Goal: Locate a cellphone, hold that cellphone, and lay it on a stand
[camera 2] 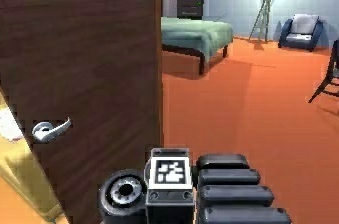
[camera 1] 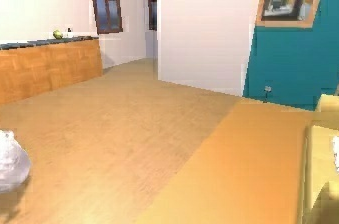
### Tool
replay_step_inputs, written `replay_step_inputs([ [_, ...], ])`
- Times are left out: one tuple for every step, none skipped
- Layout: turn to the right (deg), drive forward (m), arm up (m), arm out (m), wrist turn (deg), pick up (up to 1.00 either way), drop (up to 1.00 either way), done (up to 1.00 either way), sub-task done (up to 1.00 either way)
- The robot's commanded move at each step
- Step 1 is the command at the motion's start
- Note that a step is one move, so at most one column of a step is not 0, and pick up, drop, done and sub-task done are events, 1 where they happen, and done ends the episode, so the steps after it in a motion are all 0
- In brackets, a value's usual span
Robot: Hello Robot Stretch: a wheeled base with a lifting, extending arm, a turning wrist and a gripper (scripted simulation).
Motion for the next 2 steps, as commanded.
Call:
replay_step_inputs([
  [0.0,0.55,0.00,0.00,0.0,0.00,0.00,0.00,0.00],
  [33.0,0.00,0.00,0.00,0.0,0.00,0.00,0.00,0.00],
])
